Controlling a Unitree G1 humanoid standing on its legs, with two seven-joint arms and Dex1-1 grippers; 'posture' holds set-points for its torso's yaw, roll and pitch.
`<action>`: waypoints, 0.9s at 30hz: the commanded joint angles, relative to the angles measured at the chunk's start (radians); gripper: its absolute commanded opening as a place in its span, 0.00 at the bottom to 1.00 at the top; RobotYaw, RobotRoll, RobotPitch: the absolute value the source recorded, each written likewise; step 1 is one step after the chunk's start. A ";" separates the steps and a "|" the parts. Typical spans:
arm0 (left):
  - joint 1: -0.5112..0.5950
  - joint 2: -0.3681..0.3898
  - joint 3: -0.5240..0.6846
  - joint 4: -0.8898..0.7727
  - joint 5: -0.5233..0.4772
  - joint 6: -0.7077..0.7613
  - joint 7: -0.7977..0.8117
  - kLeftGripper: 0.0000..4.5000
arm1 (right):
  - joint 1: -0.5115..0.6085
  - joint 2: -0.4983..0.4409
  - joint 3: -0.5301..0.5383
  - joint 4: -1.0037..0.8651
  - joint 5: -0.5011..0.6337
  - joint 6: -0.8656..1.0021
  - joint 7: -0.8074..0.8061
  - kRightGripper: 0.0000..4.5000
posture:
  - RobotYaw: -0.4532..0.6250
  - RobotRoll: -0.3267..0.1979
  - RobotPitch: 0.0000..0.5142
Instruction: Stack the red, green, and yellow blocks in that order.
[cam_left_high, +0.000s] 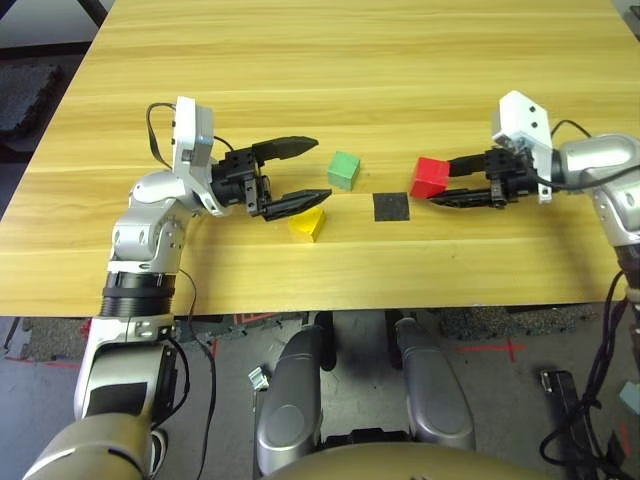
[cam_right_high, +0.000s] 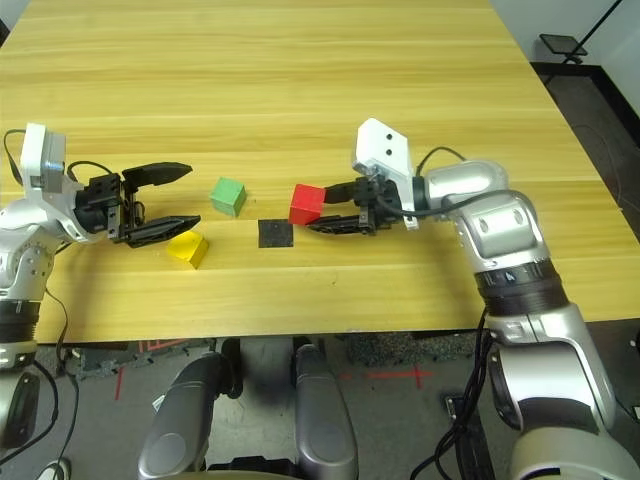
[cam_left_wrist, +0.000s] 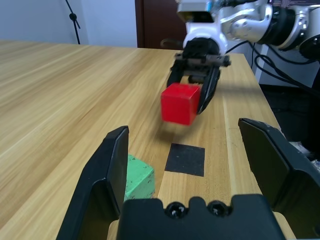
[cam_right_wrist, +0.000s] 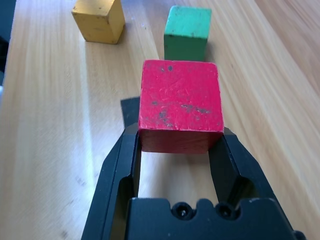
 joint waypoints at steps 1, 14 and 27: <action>0.019 0.022 0.011 -0.024 -0.002 -0.009 -0.005 1.00 | 0.000 0.039 0.016 0.036 -0.029 -0.062 0.003 0.45 | 0.66 0.71 0.53; 0.006 0.027 0.014 -0.016 -0.001 -0.016 -0.001 1.00 | 0.050 0.081 0.041 0.045 -0.092 -0.184 0.034 0.45 | 0.69 0.74 0.52; -0.001 0.015 0.004 -0.016 -0.002 -0.009 0.005 1.00 | -0.037 0.115 0.050 0.253 -0.170 -0.354 0.061 0.45 | 0.68 0.75 0.53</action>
